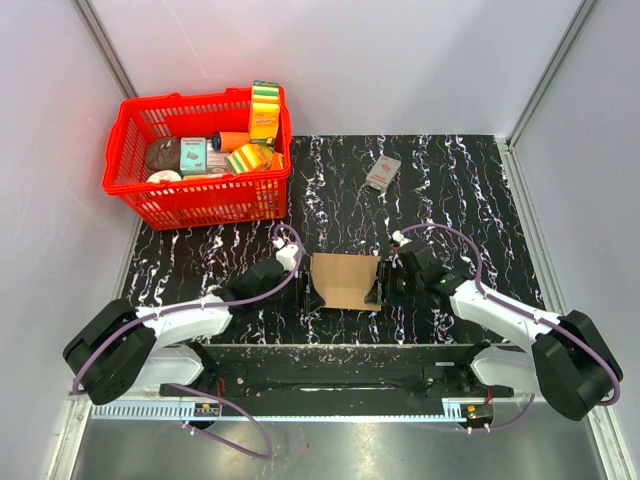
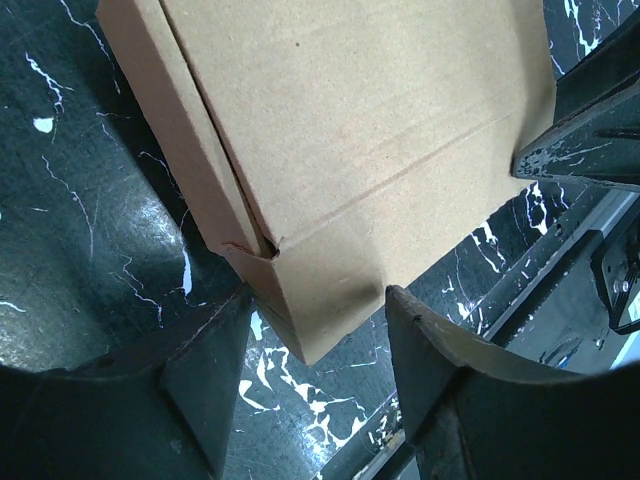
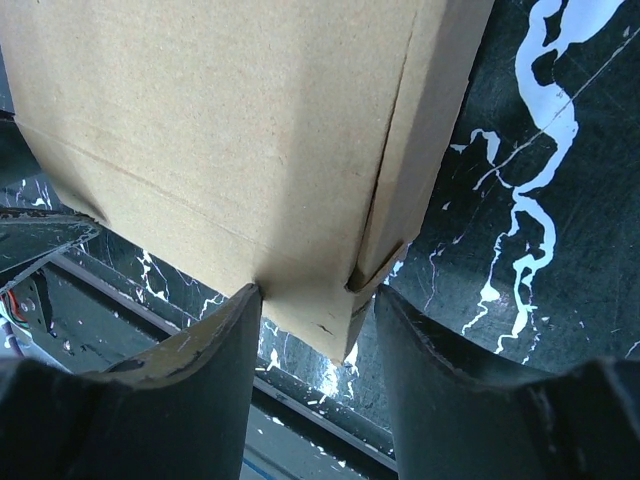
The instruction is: Fold the paper box
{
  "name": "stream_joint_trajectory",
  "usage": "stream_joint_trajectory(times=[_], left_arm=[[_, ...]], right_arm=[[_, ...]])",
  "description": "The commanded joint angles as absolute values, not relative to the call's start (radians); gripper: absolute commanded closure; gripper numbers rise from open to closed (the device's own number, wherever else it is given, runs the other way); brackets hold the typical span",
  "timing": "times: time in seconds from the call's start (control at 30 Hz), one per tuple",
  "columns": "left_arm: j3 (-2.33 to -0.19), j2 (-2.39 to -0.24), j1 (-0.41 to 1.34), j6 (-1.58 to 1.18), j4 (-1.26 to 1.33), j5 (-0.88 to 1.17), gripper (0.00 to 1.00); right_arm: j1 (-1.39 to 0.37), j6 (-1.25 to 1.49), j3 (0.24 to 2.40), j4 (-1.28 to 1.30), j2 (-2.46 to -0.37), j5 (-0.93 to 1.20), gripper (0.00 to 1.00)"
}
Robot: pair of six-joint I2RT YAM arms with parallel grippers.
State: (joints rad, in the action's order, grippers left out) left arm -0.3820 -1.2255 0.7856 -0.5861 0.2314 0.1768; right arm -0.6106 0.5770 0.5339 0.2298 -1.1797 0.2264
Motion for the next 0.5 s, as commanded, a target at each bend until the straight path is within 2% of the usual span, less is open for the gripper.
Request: stream_joint_trajectory(times=[0.0, 0.2, 0.47], left_arm=[[-0.406, -1.221, 0.792, -0.571, 0.279, 0.198, 0.40], [-0.411, -1.209, 0.792, -0.566, 0.267, 0.190, 0.40], [-0.422, -1.207, 0.793, -0.565, 0.259, 0.186, 0.40]], right_arm=[[-0.618, 0.561, 0.537, 0.181, -1.178, 0.225, 0.43], [-0.618, 0.552, 0.537, 0.187, -1.163, 0.222, 0.39], [-0.618, 0.548, 0.540, 0.187, -1.147, 0.230, 0.48]])
